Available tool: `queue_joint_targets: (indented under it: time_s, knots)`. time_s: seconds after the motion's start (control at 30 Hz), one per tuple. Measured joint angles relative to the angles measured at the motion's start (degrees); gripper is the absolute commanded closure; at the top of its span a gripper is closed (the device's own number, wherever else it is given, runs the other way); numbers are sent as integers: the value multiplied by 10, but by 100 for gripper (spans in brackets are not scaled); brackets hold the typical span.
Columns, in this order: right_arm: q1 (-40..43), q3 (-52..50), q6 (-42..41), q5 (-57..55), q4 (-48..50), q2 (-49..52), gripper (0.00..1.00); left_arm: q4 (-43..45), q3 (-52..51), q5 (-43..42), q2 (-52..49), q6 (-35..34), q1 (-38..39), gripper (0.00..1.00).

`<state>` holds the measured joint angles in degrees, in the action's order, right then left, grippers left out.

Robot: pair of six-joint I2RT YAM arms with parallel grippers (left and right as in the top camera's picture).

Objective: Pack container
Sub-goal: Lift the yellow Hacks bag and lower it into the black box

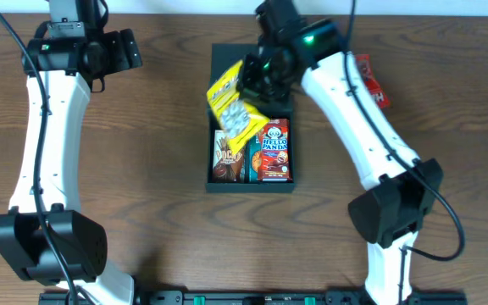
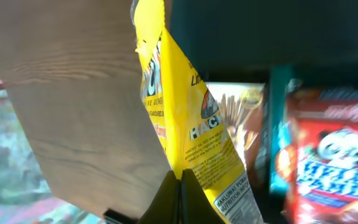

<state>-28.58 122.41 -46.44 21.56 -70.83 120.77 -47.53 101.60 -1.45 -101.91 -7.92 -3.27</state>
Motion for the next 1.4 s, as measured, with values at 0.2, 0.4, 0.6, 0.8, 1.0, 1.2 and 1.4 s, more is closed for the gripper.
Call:
queue_joint_targets:
  time_s: [0.2, 0.4, 0.6, 0.8, 1.0, 1.2, 1.4]
  knots:
    - [-28, -63, -95, -6, 35, 0, 99, -1, 0, 0, 0, 0, -12, 5]
    - [-42, -113, -160, -19, 55, 0, 98, -2, 0, 0, 0, 0, -15, 5]
    - [-44, -158, -188, -36, 54, 0, 99, -3, 0, 0, 0, 0, -15, 5]
    - [-44, -169, -191, -39, 49, 0, 95, -4, 0, 0, 0, 0, -15, 5]
    - [-44, -169, -150, -50, 45, 0, 1, -4, 0, -10, 0, 0, -15, 5]
    - [-44, -169, -65, -41, 46, 0, 98, -5, 0, -12, 0, 0, -15, 5]
    - [-41, -169, 22, -44, 89, 0, 99, -5, 0, -12, 0, 0, -15, 5]
